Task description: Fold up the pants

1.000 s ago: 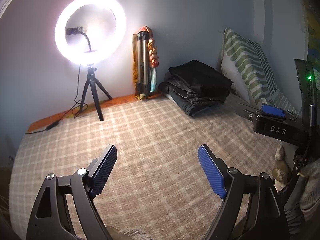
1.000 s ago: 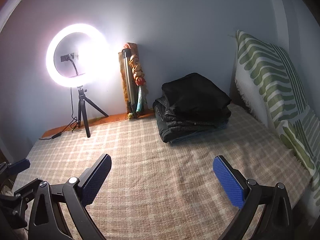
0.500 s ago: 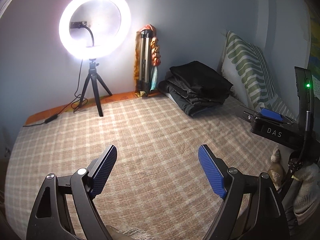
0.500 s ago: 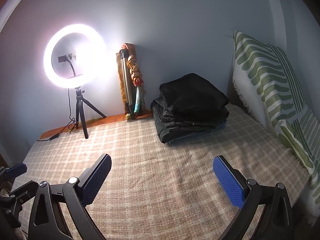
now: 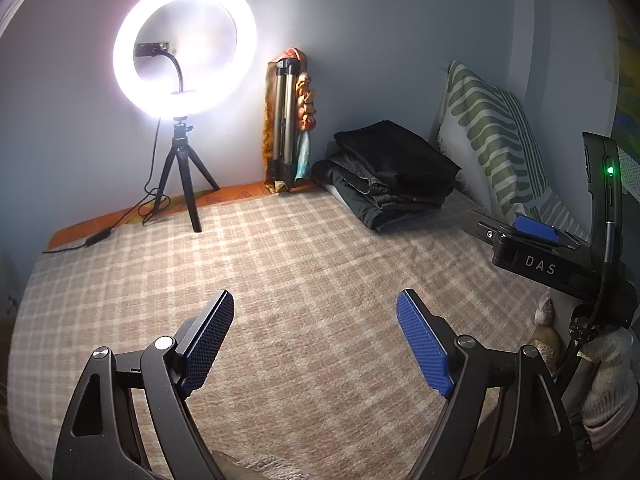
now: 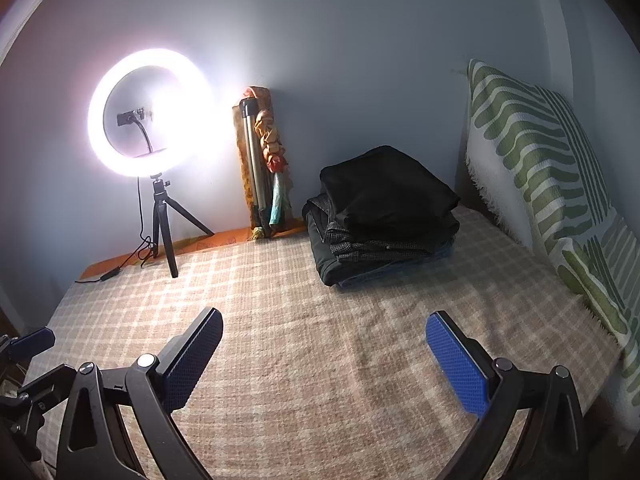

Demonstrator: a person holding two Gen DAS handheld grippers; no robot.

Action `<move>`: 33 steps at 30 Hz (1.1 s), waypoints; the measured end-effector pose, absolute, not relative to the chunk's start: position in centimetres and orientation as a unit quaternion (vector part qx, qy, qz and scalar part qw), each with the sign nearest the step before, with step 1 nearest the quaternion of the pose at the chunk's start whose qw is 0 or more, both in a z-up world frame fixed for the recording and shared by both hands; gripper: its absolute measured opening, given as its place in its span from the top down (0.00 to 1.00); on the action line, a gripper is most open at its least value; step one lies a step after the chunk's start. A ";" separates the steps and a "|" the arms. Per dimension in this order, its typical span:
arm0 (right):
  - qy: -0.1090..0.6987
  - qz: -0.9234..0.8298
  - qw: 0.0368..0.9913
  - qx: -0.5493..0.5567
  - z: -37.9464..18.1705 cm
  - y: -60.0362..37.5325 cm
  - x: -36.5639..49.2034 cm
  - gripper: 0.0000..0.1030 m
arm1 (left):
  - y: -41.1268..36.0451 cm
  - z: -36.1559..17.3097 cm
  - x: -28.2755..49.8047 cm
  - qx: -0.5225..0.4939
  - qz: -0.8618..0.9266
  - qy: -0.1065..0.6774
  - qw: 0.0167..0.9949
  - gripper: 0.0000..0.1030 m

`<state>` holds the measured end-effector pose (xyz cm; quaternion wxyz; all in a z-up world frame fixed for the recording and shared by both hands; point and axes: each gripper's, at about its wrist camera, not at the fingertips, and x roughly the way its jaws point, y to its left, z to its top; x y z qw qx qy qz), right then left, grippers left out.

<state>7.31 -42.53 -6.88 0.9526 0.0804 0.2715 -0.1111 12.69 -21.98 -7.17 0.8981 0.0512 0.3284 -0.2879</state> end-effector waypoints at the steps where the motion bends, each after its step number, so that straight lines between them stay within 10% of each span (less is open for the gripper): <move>1: 0.272 -0.110 0.953 0.080 -6.9 -42.5 7.3 0.00 | -22.0 -7.2 12.7 0.051 -0.289 0.329 0.898 0.19; 33: 0.273 -0.109 0.952 0.080 -7.0 -42.5 7.4 0.00 | -22.1 -7.3 12.4 0.060 -0.292 0.327 0.897 0.19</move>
